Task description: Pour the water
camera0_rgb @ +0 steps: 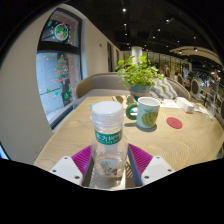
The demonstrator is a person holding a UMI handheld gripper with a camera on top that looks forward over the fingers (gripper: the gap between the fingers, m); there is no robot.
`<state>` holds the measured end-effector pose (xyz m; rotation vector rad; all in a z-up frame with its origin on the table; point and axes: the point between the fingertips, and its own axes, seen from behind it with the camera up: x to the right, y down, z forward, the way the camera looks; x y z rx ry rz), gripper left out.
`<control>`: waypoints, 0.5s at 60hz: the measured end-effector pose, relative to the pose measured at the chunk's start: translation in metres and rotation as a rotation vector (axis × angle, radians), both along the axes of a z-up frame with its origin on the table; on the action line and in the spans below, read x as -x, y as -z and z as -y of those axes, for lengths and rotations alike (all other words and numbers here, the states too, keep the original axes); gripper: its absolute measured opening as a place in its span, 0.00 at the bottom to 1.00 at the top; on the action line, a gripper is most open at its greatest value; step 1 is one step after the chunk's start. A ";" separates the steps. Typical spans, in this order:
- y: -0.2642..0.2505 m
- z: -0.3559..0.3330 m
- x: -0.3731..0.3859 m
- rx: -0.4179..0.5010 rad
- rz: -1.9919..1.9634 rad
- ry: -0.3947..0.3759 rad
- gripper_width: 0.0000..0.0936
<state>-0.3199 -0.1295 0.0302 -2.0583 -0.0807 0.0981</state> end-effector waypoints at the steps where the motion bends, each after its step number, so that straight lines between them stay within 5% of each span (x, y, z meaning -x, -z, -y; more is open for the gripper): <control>1: -0.001 -0.001 0.001 -0.008 -0.001 -0.007 0.62; 3: -0.003 -0.004 0.003 -0.022 0.005 -0.016 0.55; 16: -0.002 -0.009 0.007 -0.036 0.018 -0.044 0.46; 30: -0.048 -0.029 0.024 -0.067 -0.046 -0.060 0.44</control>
